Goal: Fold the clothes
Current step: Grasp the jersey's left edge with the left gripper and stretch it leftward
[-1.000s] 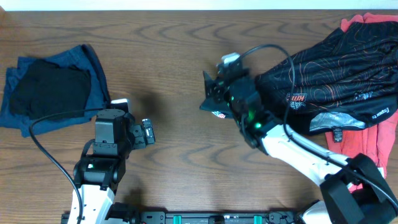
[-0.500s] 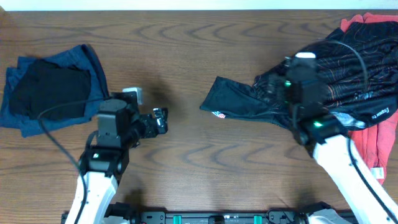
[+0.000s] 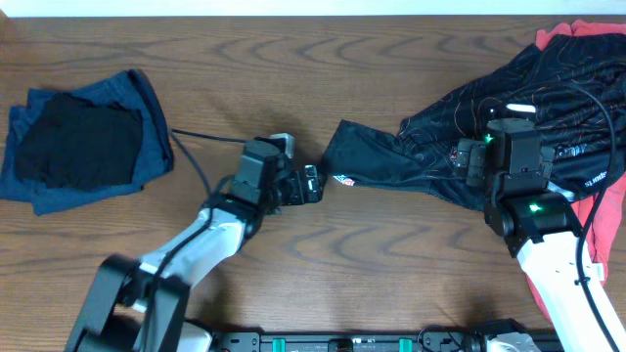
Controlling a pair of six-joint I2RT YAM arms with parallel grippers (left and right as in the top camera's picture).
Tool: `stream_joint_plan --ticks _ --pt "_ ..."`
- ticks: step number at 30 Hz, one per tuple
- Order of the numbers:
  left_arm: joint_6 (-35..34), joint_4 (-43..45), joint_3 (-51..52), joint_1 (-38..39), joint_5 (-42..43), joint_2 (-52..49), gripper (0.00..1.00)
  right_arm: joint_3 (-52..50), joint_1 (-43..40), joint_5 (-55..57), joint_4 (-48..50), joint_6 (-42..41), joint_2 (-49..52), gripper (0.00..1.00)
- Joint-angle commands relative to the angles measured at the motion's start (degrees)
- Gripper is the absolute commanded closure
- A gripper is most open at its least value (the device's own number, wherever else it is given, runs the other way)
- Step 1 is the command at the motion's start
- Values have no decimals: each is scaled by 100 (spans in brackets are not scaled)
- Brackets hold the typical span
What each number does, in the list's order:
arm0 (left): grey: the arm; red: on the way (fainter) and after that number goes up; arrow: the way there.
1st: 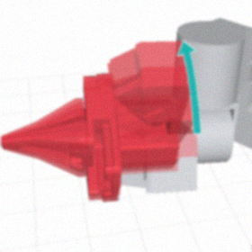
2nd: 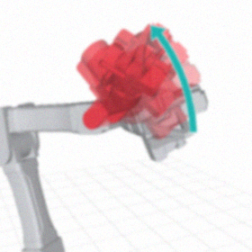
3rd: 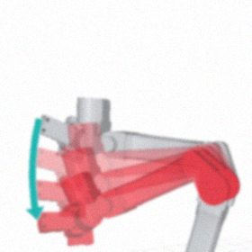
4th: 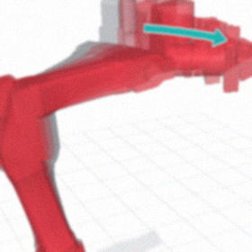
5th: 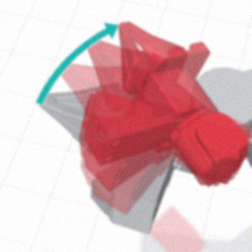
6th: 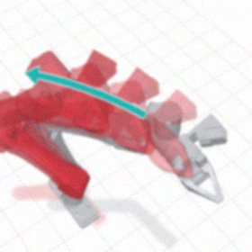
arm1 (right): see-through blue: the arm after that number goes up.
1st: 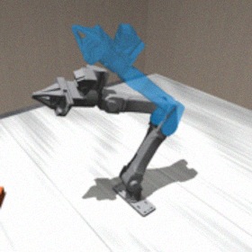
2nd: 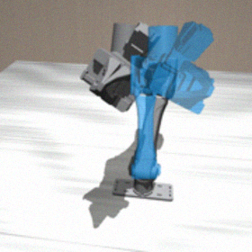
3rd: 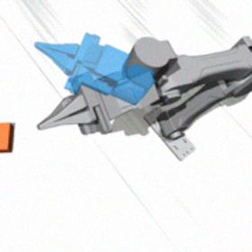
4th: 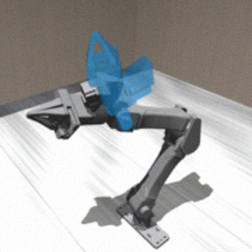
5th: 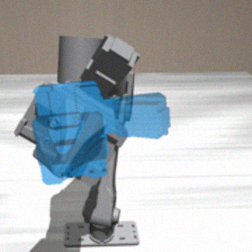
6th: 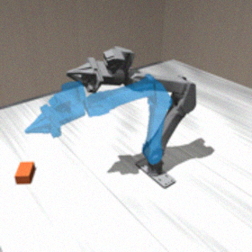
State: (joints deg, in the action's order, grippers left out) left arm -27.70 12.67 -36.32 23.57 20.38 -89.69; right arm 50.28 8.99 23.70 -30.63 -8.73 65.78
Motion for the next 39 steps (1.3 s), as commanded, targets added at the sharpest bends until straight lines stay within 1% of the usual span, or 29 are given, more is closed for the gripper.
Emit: stream_joint_plan --ticks 1,6,13,14,17,18,20,23,25,27,28,30,35,37,39 --pt "-367 431 -68 188 17 -382 2 39 -35 -39 -4 -109 -52 1" --pt "-415 1086 -68 459 -131 -892 2 39 -35 -109 -50 -107 -52 1" --pt "-442 1851 -68 636 -667 -1484 1 39 -35 -127 -221 -107 -52 1" --pt "-446 2028 -68 636 -741 -1556 2 39 -35 -127 -247 -107 -52 1" --pt "-474 2374 -70 636 -758 -1720 10 39 -35 -127 -328 -107 -52 1" --pt "-588 2389 -68 636 -763 -1751 13 39 -35 -127 -345 -107 -52 1" --pt "-710 2387 -68 636 -758 -1770 24 39 -35 -127 -352 -107 -52 1" --pt "-713 2435 -68 636 -761 -1770 39 39 -35 -125 -337 -107 -52 1" --pt "-710 2544 -70 636 -761 -1770 53 39 -35 -127 -339 -107 -52 1" --pt "-713 2693 -70 636 -761 -1770 71 39 -35 -127 -361 -107 -52 1" --pt "-713 2747 -70 636 -763 -1770 77 39 -35 -127 -372 -107 -52 1" --pt "-710 2826 -70 636 -761 -1770 94 39 -35 -127 -389 -107 -52 1" --pt "-656 2789 -70 623 -719 -1585 94 39 -37 -125 -389 -107 -52 1" --pt "-459 2636 -70 555 -667 -1294 94 39 -37 -125 -389 -107 -52 1" --pt "-111 2299 -85 389 -675 -820 94 39 -37 -125 -389 -107 -52 1"
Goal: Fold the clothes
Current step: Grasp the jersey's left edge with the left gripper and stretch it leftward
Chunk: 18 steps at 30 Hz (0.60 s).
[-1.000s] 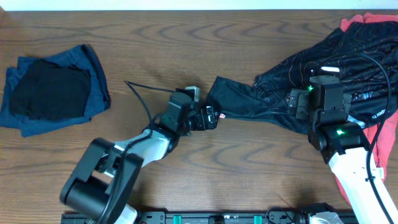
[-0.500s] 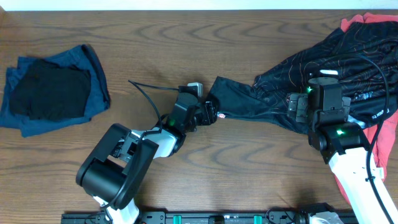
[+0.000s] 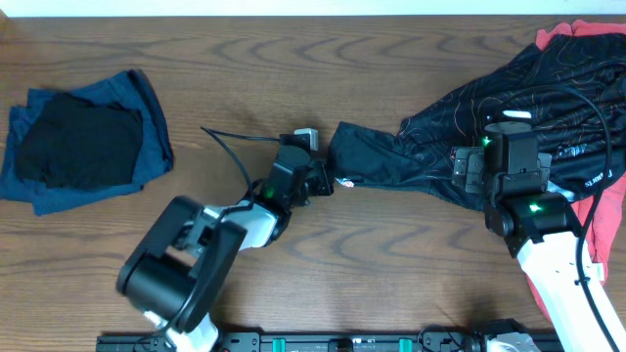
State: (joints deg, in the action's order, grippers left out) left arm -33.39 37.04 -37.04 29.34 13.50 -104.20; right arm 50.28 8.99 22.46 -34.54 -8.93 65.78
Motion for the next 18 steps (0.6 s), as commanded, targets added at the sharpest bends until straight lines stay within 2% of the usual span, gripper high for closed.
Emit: stream_joint_plan --ticks 1,6,11,12,13,14,18 --pt "647 -354 -44 -304 2 883 94 39 -35 0 2 -87 -52 1" --pt "1504 -1665 -570 -1344 -748 2103 94 39 -35 0 4 -87 -52 1" --pt "1620 -1759 -1296 -2671 -817 2280 94 39 -35 -2 -2 -87 -52 1" --pt "1585 -1777 -1392 -2861 -813 2229 61 39 -35 -2 -7 -87 -52 1" --pt "1528 -1803 -1458 -3012 -787 2173 16 39 -35 -2 -17 -87 -52 1" --pt "1528 -1869 -1504 -3132 -693 2109 2 39 -35 -2 -28 -87 -52 1" --pt "1530 -2559 -1543 -3342 42 1928 2 39 -35 -2 -59 -87 -52 1"
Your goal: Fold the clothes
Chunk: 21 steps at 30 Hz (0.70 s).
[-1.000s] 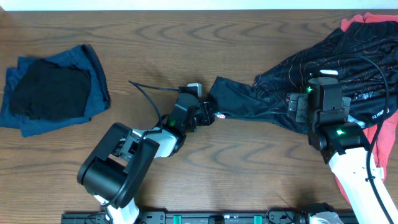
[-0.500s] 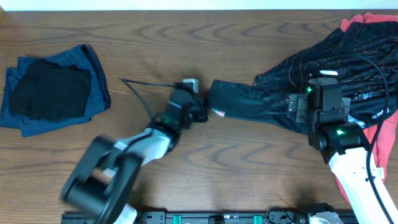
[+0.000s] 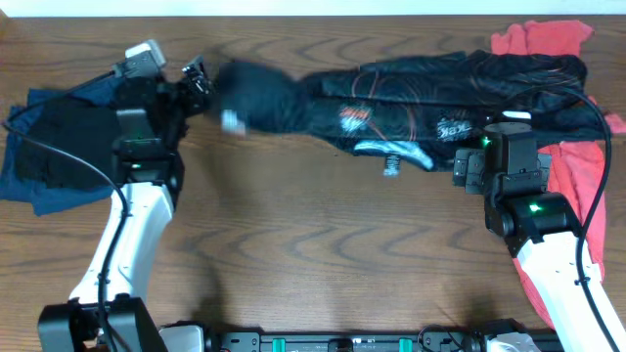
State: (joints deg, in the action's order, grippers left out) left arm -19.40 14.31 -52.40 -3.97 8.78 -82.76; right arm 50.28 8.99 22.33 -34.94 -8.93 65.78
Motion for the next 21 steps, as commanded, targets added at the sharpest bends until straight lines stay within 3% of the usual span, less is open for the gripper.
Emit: stream_joint_plan --ticks 1,6,10,16,21 --pt "129 -592 -7 2 752 -258 2 39 -35 11 -22 -87 -52 1" --pt "101 -1766 4 420 1749 -341 2 39 -35 11 -22 -87 -52 1" --pt "-149 -2177 22 1143 1779 -356 2 39 -35 11 -22 -90 -52 1" --pt "-374 -1823 57 2409 1248 -815 2 39 -35 -9 -26 -87 -52 1" --pt "-1161 -970 57 2970 1130 -1633 1 39 -35 -31 -44 -87 -52 1"
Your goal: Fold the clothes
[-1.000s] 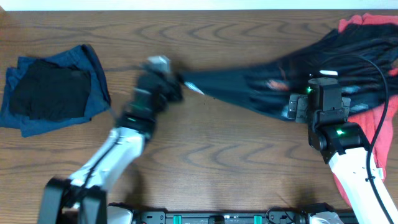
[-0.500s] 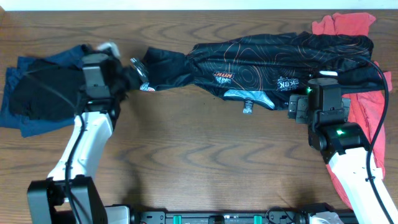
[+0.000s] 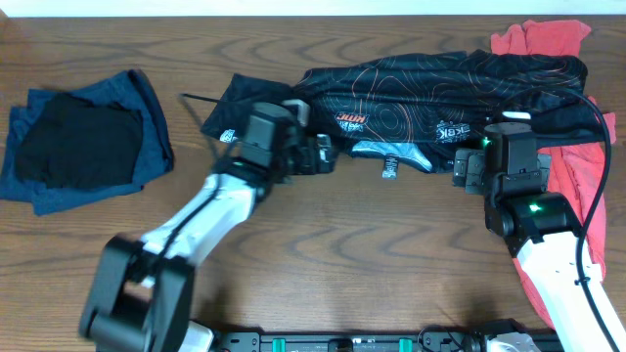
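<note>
A black jersey (image 3: 411, 93) with orange contour lines lies stretched across the far half of the table, its left end (image 3: 230, 103) near the middle left. My left gripper (image 3: 326, 156) hovers at the jersey's near edge, just left of the centre, fingers apart and nothing seen between them. At the jersey's near right edge, beside a white-lettered patch, my right gripper (image 3: 460, 168) points left, open and empty. A red garment (image 3: 543, 39) shows behind and beside the jersey's right end.
A folded stack, black cloth (image 3: 78, 142) on blue cloth (image 3: 147, 98), sits at the far left. More of the red garment (image 3: 572, 181) lies beside the right arm (image 3: 548, 230). Bare wooden table (image 3: 372, 254) fills the near middle.
My left gripper was at the far left by the folded stack, holding the jersey's end. Now it is beside the jersey's middle, and the left end lies on the table. The right arm stayed put.
The jersey lay bunched at the right with one tip pointing to the middle and my left gripper just short of it. Then the gripper was at that tip. Then the jersey was stretched leftward. Now it lies spread along the far side, released.
</note>
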Controlling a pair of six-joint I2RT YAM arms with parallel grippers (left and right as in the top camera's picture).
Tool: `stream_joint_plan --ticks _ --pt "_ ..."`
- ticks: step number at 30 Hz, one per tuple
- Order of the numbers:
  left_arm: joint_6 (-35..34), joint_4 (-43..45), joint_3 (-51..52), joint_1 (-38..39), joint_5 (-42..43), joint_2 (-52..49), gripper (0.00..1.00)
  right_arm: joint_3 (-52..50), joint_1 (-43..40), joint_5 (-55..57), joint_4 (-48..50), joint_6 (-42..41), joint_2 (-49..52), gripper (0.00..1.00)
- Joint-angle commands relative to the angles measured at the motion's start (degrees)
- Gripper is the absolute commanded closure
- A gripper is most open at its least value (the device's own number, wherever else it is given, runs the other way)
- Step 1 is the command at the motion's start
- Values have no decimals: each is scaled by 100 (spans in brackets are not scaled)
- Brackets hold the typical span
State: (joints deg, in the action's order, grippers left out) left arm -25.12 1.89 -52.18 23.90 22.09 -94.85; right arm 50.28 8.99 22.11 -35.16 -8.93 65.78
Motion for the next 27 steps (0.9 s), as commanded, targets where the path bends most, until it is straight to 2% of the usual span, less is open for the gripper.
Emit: stream_joint_plan --ticks 1,9,19,23,27 --pt "-702 487 35 249 -201 -590 0 39 -35 -9 -31 -87 -52 1" --pt "-1447 1860 35 573 -205 -1541 8 39 -35 -7 -46 -87 -52 1" --pt "-1742 2282 31 752 -761 -2131 12 39 -35 -9 -48 -87 -52 1" --pt "-2028 2680 31 758 -763 -2302 21 39 -35 -11 -46 -87 -52 1" --pt "-2129 2992 31 758 -787 -2385 41 39 -35 -9 -50 -87 -52 1"
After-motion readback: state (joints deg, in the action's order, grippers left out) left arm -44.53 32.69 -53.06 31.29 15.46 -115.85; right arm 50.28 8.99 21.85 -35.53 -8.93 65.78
